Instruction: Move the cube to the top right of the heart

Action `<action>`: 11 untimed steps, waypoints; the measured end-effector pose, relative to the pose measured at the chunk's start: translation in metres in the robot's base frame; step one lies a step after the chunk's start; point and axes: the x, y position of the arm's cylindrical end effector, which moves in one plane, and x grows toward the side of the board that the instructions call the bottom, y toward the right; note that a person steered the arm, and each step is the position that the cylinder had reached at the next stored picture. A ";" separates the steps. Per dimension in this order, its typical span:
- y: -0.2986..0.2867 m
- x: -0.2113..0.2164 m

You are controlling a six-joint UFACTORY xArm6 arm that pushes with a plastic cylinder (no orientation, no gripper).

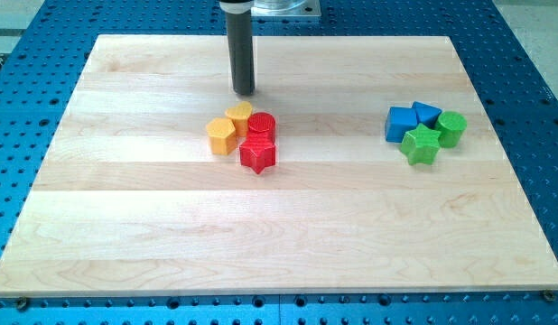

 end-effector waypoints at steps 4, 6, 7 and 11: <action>0.306 0.037; 0.264 0.092; 0.232 0.107; 0.144 0.016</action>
